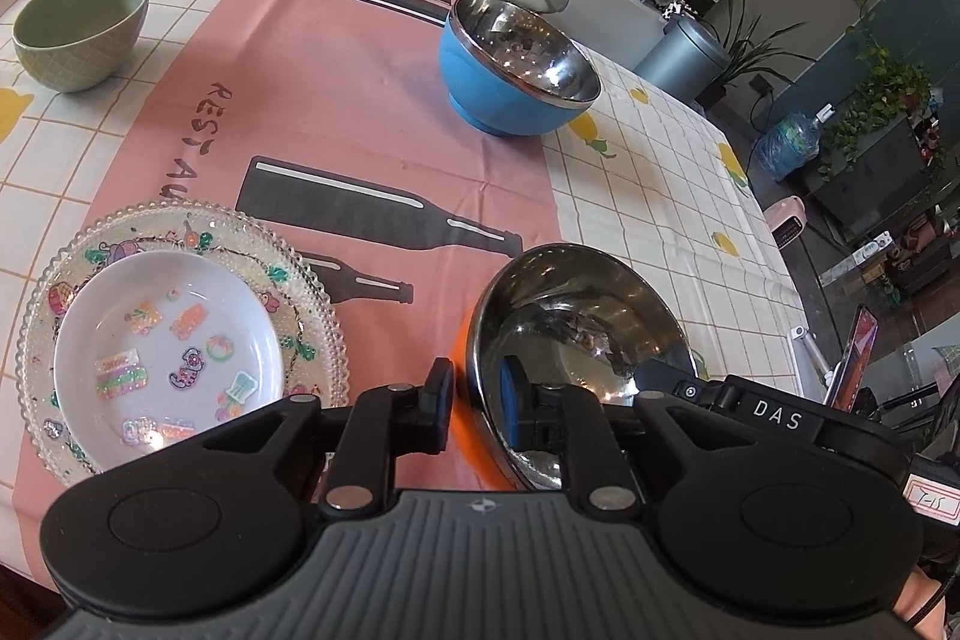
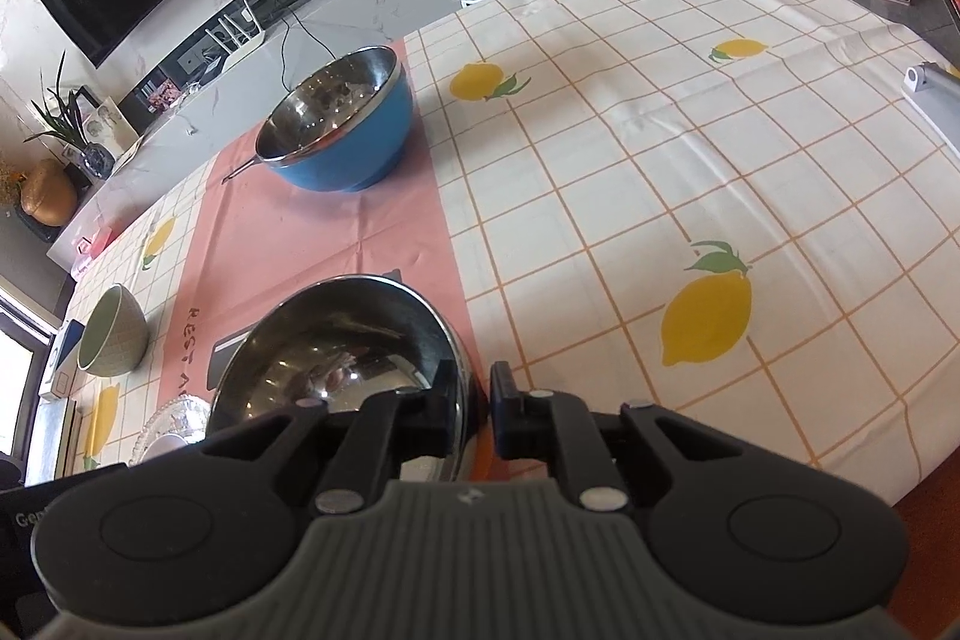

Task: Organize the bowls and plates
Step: 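Carry the orange steel bowl with both tools and lower it onto the table, then open both tools to release the orange steel bowl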

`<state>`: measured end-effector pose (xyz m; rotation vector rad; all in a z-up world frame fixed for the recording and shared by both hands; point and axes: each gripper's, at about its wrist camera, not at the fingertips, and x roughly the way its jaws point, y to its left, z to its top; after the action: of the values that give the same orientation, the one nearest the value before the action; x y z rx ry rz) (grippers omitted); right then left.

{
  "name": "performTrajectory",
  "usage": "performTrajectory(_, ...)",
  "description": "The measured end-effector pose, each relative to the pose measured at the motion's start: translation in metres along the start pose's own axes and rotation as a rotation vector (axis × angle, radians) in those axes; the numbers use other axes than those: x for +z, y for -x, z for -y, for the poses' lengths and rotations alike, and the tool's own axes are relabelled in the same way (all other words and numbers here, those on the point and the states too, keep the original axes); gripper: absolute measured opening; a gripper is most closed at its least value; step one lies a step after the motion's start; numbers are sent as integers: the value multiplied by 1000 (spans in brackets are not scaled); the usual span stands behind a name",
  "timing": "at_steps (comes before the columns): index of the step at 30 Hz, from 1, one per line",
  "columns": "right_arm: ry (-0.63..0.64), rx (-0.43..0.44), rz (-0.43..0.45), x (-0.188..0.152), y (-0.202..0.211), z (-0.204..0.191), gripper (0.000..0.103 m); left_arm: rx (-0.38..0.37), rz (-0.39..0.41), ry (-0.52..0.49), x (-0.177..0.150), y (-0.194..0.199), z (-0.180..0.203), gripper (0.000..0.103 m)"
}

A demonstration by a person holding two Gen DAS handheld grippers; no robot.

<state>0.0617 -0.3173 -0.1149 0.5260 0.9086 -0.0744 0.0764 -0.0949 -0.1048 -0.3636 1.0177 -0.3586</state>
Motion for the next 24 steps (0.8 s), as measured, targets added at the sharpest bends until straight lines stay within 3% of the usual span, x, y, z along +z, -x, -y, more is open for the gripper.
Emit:
performTrajectory(3, 26, -10, 12, 0, 3, -2, 22, 7, 18, -5, 1, 4, 2, 42)
performTrajectory(5, 39, -18, 26, 1, 6, -4, 34, 12, 37, -4, 3, 7, 2, 52)
performTrajectory(14, 156, -1, 110, 15, 29, -23, 55, 35, 125, -93, 21, 27, 13, 56)
performTrajectory(18, 194, 6, 149, 27, 35, -33, 57, 26, 156, -96, 39, 33, 14, 56)
performTrajectory(21, 197, -26, 171, 36, 36, -40, 70, 32, 182, -115, 52, 36, 17, 56)
performTrajectory(24, 209, -19, 177, 45, 34, -45, 70, 33, 205, -135, 65, 38, 21, 57)
